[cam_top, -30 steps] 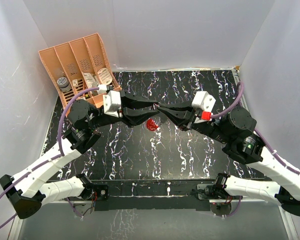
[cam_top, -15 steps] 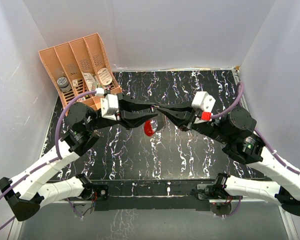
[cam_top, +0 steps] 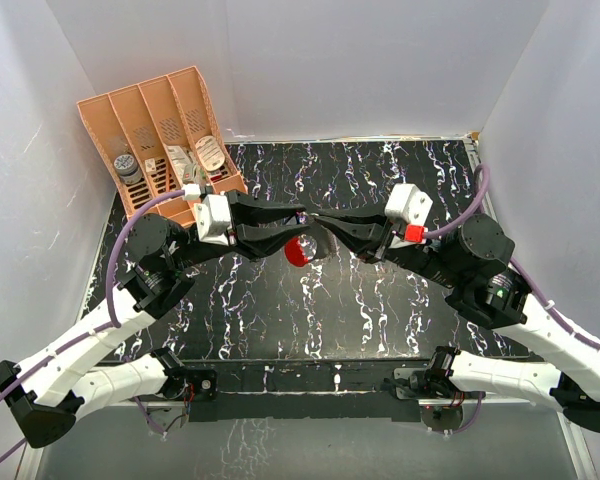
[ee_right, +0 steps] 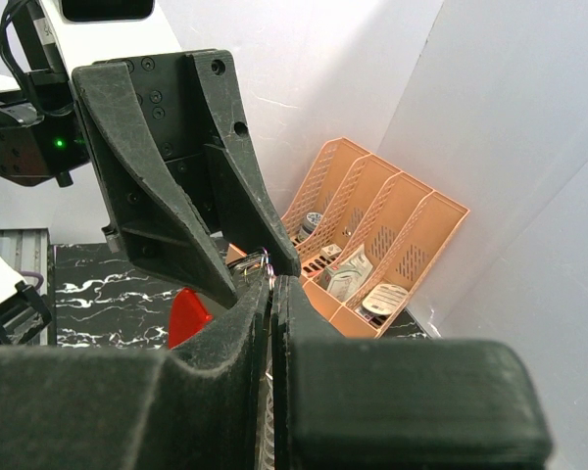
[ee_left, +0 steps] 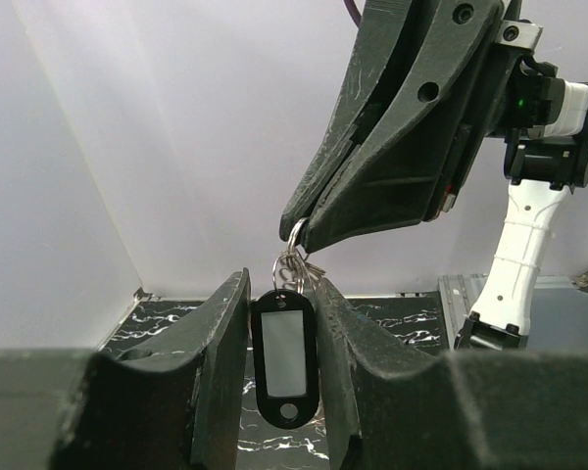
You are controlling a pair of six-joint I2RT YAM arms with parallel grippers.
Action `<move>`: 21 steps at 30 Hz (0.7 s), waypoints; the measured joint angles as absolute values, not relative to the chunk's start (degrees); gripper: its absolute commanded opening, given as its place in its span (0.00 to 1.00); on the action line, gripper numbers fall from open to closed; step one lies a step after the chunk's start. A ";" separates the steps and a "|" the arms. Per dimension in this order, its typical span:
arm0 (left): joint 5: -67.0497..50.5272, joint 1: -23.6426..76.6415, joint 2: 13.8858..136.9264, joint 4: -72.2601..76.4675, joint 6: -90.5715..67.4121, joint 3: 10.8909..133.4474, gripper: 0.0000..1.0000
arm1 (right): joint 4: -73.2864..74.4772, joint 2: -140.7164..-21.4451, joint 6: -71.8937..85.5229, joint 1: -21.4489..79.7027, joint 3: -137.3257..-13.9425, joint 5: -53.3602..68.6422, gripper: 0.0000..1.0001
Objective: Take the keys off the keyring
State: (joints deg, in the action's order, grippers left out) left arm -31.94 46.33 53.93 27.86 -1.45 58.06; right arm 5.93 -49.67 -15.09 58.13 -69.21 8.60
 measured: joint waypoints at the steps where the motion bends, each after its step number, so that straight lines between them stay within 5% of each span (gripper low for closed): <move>1: -31.83 46.33 53.93 27.88 -1.41 58.06 0.00 | 5.93 -49.65 -15.09 58.13 -69.21 8.62 0.00; 21: -36.14 46.33 58.96 34.83 -8.69 57.71 0.00 | 2.74 -49.98 -15.38 58.02 -68.60 9.02 0.00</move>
State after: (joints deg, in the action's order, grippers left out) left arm -36.14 46.33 58.96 34.83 -8.69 57.71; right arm 2.74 -49.98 -15.38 58.02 -68.60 9.02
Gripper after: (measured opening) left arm 0.283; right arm 0.019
